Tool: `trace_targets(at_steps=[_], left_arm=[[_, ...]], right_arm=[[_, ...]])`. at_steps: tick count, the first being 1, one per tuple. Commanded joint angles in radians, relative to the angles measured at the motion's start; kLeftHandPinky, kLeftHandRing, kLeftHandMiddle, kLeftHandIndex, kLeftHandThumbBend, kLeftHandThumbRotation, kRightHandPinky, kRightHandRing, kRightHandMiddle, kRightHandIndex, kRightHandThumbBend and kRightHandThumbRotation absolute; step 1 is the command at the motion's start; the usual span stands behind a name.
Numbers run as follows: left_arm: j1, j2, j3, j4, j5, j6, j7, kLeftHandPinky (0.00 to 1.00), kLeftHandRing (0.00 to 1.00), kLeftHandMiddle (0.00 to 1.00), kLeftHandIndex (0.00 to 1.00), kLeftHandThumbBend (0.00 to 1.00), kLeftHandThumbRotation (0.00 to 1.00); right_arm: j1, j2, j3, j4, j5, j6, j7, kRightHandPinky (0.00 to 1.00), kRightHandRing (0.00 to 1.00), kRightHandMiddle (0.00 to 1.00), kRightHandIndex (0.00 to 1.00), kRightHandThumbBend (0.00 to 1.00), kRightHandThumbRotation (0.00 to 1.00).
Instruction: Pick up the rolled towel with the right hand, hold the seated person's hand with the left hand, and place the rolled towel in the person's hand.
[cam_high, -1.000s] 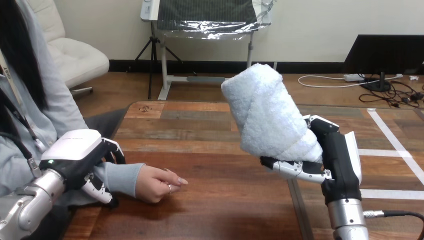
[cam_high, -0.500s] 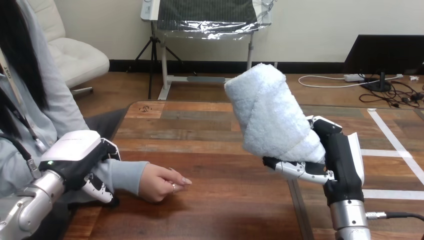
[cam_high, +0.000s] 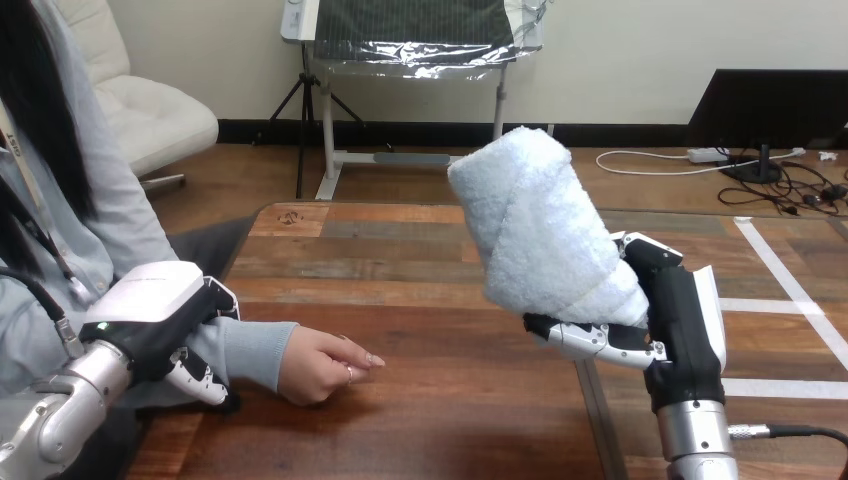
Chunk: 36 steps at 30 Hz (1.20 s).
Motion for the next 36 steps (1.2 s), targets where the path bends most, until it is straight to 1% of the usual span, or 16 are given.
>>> trace_targets(at_steps=[1, 6, 11, 18, 21, 24, 27, 28, 36], left_arm=[[-0.006, -0.038, -0.020, 0.016, -0.008, -0.001, -0.011, 0.26, 0.33, 0.39, 0.38, 0.85, 0.00], [-0.008, -0.040, -0.021, 0.011, -0.007, 0.006, -0.015, 0.25, 0.31, 0.37, 0.36, 0.83, 0.00], [-0.010, -0.041, -0.013, 0.000, -0.018, 0.008, -0.030, 0.24, 0.30, 0.36, 0.35, 0.82, 0.00], [-0.013, -0.040, -0.014, -0.007, -0.022, 0.005, -0.026, 0.21, 0.27, 0.33, 0.32, 0.83, 0.00], [-0.015, -0.040, -0.009, -0.013, -0.031, 0.001, -0.036, 0.20, 0.26, 0.32, 0.31, 0.83, 0.00], [-0.016, -0.039, -0.006, -0.018, -0.038, -0.006, -0.040, 0.20, 0.25, 0.31, 0.30, 0.83, 0.00], [-0.019, -0.039, -0.004, -0.030, -0.043, 0.001, -0.052, 0.19, 0.25, 0.31, 0.30, 0.83, 0.00], [-0.020, -0.037, -0.005, -0.035, -0.042, -0.001, -0.049, 0.19, 0.25, 0.31, 0.30, 0.83, 0.00], [-0.033, -0.037, -0.007, -0.052, -0.040, -0.003, -0.042, 0.19, 0.25, 0.30, 0.30, 0.82, 0.00]], right_arm=[[-0.055, 0.012, -0.014, -0.061, 0.000, -0.027, -0.008, 0.24, 0.29, 0.40, 0.44, 0.75, 0.00], [-0.057, 0.013, -0.013, -0.058, -0.009, -0.025, -0.014, 0.24, 0.29, 0.40, 0.44, 0.76, 0.00], [-0.060, 0.013, -0.013, -0.055, -0.027, -0.021, -0.028, 0.24, 0.29, 0.40, 0.44, 0.76, 0.00], [-0.066, 0.015, -0.014, -0.046, -0.039, -0.019, -0.029, 0.24, 0.29, 0.39, 0.44, 0.76, 0.00], [-0.070, 0.014, -0.014, -0.041, -0.045, -0.016, -0.033, 0.24, 0.29, 0.39, 0.44, 0.76, 0.00], [-0.071, 0.011, -0.010, -0.039, -0.067, -0.016, -0.055, 0.24, 0.29, 0.39, 0.44, 0.76, 0.00], [-0.073, 0.007, -0.004, -0.038, -0.090, -0.011, -0.075, 0.24, 0.29, 0.39, 0.44, 0.76, 0.00], [-0.074, 0.007, -0.003, -0.037, -0.096, -0.008, -0.082, 0.24, 0.29, 0.39, 0.44, 0.76, 0.00], [-0.080, 0.009, 0.003, -0.024, -0.122, 0.003, -0.101, 0.23, 0.29, 0.38, 0.44, 0.76, 0.00]])
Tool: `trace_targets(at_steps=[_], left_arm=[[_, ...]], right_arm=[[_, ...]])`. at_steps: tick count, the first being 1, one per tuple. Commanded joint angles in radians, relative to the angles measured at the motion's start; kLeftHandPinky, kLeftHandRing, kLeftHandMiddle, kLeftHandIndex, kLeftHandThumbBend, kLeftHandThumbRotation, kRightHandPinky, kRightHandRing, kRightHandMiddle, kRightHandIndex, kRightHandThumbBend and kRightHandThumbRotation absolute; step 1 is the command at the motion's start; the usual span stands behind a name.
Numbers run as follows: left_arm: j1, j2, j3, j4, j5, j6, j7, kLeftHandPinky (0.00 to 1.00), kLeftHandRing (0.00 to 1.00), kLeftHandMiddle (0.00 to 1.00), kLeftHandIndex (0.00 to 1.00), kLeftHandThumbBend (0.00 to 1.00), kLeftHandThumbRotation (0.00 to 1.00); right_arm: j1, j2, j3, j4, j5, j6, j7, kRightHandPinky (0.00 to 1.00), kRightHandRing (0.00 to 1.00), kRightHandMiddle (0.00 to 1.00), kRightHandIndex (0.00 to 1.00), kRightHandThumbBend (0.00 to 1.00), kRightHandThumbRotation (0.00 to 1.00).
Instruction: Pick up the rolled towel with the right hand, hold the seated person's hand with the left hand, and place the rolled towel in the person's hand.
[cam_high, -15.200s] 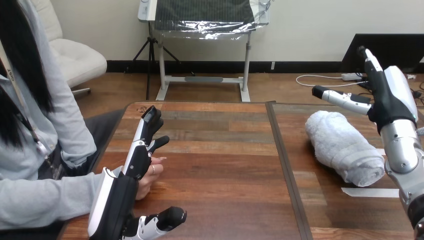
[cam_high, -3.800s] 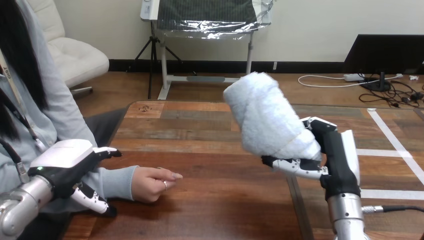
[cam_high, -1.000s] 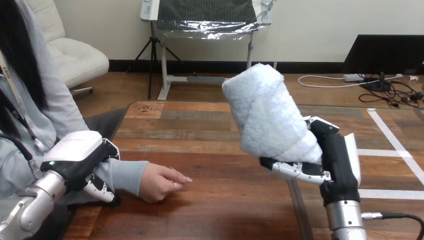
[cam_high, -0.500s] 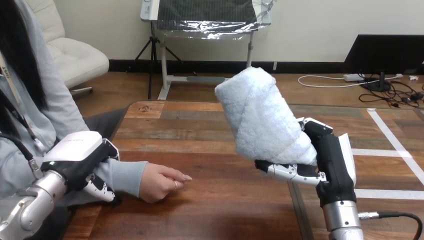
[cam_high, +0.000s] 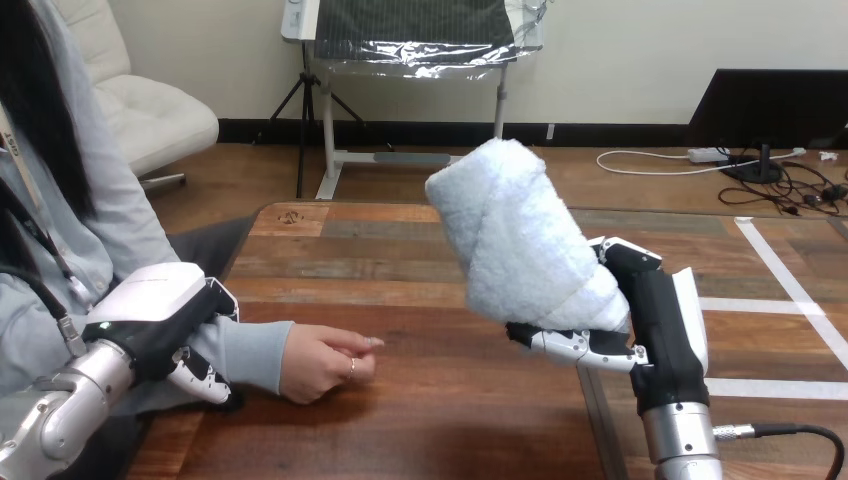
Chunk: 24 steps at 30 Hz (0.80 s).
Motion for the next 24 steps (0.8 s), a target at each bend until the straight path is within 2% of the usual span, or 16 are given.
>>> trace_targets(at_steps=[1, 6, 12, 24], left_arm=[[-0.035, -0.034, -0.005, -0.043, -0.014, -0.018, -0.002, 0.19, 0.25, 0.30, 0.30, 0.82, 0.00], [-0.043, -0.039, 0.004, -0.051, -0.029, -0.030, -0.005, 0.18, 0.24, 0.30, 0.29, 0.82, 0.00], [-0.057, -0.040, 0.011, -0.081, -0.042, -0.022, -0.032, 0.18, 0.24, 0.30, 0.29, 0.82, 0.00], [-0.091, -0.043, 0.028, -0.125, -0.069, -0.045, -0.057, 0.20, 0.25, 0.30, 0.29, 0.83, 0.00]], right_arm=[[-0.080, -0.005, 0.003, -0.025, -0.016, -0.001, -0.032, 0.23, 0.29, 0.38, 0.44, 0.76, 0.00], [-0.082, -0.004, 0.010, -0.019, -0.037, 0.007, -0.048, 0.23, 0.29, 0.38, 0.44, 0.77, 0.00], [-0.084, 0.002, 0.013, -0.010, -0.044, 0.029, -0.051, 0.23, 0.29, 0.39, 0.44, 0.78, 0.00], [-0.083, 0.006, 0.038, -0.009, -0.091, 0.057, -0.101, 0.23, 0.29, 0.39, 0.44, 0.78, 0.00]])
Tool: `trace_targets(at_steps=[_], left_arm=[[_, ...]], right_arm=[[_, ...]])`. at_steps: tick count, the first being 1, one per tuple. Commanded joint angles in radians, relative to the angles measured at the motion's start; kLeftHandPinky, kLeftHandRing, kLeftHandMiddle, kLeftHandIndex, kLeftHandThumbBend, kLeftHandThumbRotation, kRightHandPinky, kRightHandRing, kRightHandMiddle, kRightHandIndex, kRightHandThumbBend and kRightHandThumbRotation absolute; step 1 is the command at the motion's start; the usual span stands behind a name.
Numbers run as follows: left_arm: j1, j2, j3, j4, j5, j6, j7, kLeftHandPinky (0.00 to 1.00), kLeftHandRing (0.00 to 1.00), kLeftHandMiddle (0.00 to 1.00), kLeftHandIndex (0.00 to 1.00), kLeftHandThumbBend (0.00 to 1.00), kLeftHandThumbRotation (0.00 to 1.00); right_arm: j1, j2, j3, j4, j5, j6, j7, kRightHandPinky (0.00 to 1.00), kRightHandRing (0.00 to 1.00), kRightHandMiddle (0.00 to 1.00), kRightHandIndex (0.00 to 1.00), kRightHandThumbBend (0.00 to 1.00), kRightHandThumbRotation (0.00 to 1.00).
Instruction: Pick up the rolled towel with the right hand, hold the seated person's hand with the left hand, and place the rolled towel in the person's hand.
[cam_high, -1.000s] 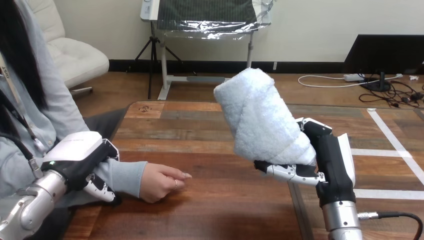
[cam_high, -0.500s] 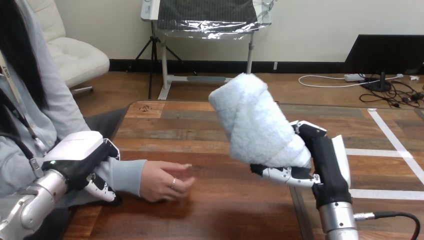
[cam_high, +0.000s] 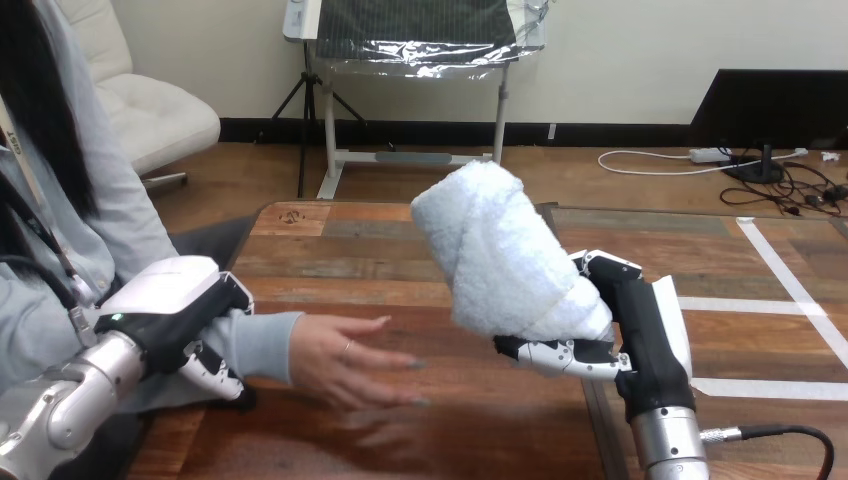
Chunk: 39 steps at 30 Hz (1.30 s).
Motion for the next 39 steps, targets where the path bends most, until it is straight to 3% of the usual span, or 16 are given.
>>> trace_targets(at_steps=[1, 18, 28, 39], left_arm=[[-0.093, -0.042, 0.027, -0.083, -0.044, -0.030, -0.009, 0.20, 0.25, 0.30, 0.29, 0.83, 0.00], [-0.134, -0.046, 0.051, -0.197, -0.086, -0.028, -0.067, 0.19, 0.24, 0.30, 0.31, 0.79, 0.00], [-0.161, -0.059, 0.063, -0.252, -0.089, -0.029, -0.075, 0.19, 0.24, 0.29, 0.30, 0.81, 0.00], [-0.186, -0.072, 0.072, -0.290, -0.100, -0.017, -0.109, 0.18, 0.23, 0.29, 0.30, 0.83, 0.00]], right_arm=[[-0.082, 0.004, 0.012, -0.015, -0.013, -0.007, -0.033, 0.23, 0.28, 0.39, 0.44, 0.78, 0.00], [-0.084, 0.012, 0.044, -0.004, -0.039, 0.019, -0.048, 0.24, 0.29, 0.39, 0.44, 0.78, 0.00], [-0.082, 0.007, 0.083, -0.010, -0.104, 0.039, -0.122, 0.25, 0.29, 0.39, 0.44, 0.80, 0.00], [-0.077, 0.019, 0.110, -0.002, -0.111, 0.041, -0.138, 0.24, 0.29, 0.39, 0.44, 0.81, 0.00]])
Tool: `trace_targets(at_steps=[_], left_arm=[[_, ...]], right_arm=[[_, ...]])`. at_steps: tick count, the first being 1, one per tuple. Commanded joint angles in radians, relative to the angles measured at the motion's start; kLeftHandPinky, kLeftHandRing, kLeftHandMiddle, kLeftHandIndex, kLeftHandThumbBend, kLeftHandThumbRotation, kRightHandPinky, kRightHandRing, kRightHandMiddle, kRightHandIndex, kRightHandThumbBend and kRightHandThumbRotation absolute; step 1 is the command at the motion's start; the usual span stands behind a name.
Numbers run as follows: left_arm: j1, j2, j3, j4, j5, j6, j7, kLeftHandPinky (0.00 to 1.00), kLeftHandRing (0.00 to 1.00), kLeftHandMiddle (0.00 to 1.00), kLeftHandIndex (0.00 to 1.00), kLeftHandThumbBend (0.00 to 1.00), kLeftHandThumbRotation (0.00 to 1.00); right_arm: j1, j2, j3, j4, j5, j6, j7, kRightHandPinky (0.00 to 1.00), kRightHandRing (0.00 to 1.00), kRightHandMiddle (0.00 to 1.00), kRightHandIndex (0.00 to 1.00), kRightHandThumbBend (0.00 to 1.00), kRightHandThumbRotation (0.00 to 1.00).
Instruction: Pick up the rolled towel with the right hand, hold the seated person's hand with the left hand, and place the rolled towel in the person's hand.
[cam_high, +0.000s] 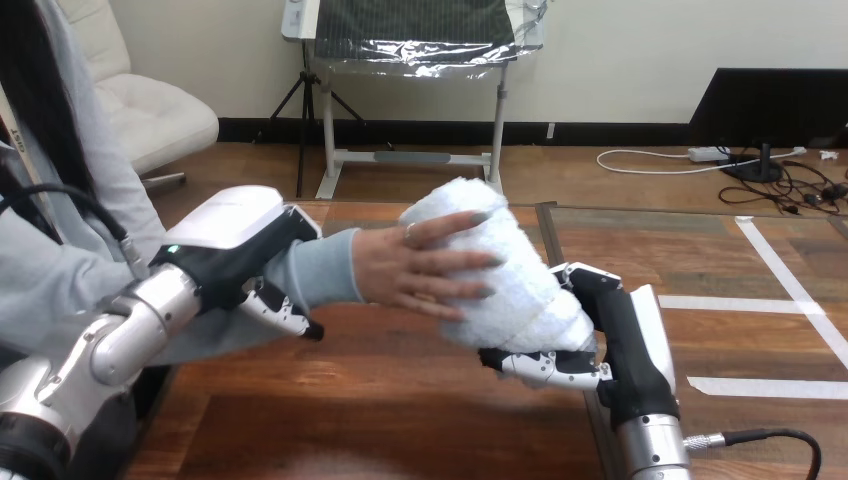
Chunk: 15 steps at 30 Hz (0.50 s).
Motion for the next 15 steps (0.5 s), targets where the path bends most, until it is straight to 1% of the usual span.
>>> trace_targets(at_steps=[1, 12, 15], left_arm=[[-0.122, -0.032, 0.041, -0.086, -0.039, -0.015, 0.004, 0.18, 0.23, 0.29, 0.30, 0.84, 0.00], [-0.140, -0.052, 0.043, -0.091, -0.045, -0.018, -0.008, 0.19, 0.24, 0.30, 0.31, 0.84, 0.00], [-0.142, -0.058, 0.045, -0.090, -0.049, -0.020, -0.010, 0.19, 0.24, 0.29, 0.31, 0.84, 0.00]], right_arm=[[-0.074, 0.015, 0.027, -0.015, -0.015, -0.011, 0.001, 0.24, 0.29, 0.39, 0.44, 0.81, 0.00], [-0.067, 0.031, 0.052, -0.009, -0.030, -0.010, -0.014, 0.24, 0.29, 0.39, 0.43, 0.81, 0.00], [-0.064, 0.041, 0.054, -0.006, -0.026, -0.016, -0.008, 0.24, 0.29, 0.39, 0.43, 0.81, 0.00]])
